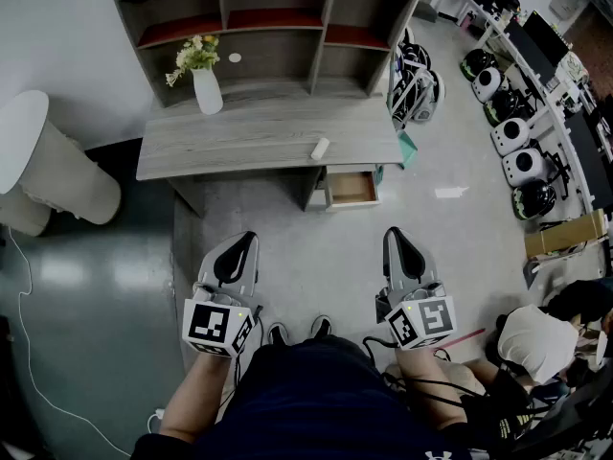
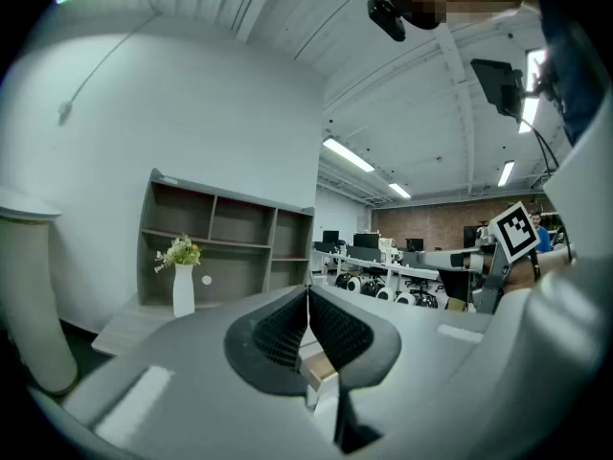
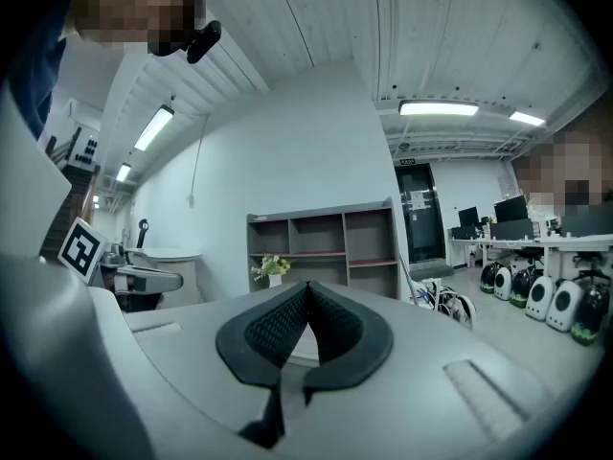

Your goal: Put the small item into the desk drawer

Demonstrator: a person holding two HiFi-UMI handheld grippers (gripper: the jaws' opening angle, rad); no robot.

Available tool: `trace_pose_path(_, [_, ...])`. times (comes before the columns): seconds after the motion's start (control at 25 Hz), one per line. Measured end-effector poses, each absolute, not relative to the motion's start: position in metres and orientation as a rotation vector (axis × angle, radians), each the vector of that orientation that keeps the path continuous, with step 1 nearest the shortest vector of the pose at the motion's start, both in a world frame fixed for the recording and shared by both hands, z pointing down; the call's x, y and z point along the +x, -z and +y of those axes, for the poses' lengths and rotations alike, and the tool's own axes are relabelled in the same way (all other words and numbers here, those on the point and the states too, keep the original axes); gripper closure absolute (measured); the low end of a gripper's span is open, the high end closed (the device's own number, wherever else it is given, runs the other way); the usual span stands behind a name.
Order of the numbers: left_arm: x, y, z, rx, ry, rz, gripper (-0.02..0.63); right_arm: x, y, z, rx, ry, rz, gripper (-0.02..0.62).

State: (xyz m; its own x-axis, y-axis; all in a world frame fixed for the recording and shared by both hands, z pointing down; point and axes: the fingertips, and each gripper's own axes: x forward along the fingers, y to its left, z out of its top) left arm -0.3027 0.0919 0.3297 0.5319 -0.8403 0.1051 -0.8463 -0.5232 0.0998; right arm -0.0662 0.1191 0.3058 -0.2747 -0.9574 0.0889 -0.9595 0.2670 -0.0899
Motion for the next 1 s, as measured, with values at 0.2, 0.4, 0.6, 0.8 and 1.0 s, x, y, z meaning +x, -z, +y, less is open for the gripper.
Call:
trace_pose_path(0.2, [-0.281,-0.317,0.103,2.644,-0.049,-1.452,0.598,-0.055,-0.306,0.137,1.862,-0.210,-2.498,0.589])
trace_pose_path(0.4, [-0.258,-0.320,0.113,2.636,-0.064,-1.444,0.598,-0.032,-0.313,0.147,1.868,-0.255,-2.507,0.589])
trace_pose_path(0.6, [-0.247,-0.319,0.114,2.629,-0.078,-1.470,0.598,-0.016,-0.312,0.151,1.883,-0.260,-2.541,0.589])
trace_pose_path(0.8, [-0.235,-0.316,0.118,2.610,-0.086,-1.510,0.598,-0.001,-0.313,0.155,1.855,-0.265,-2.568,0.589])
trace_pose_path(1.0, [-0.222,-0.322,0.126,2.567,-0.104,-1.553,0.598,0.011,-0.319,0.156,1.793,-0.303,-2.618,0.589])
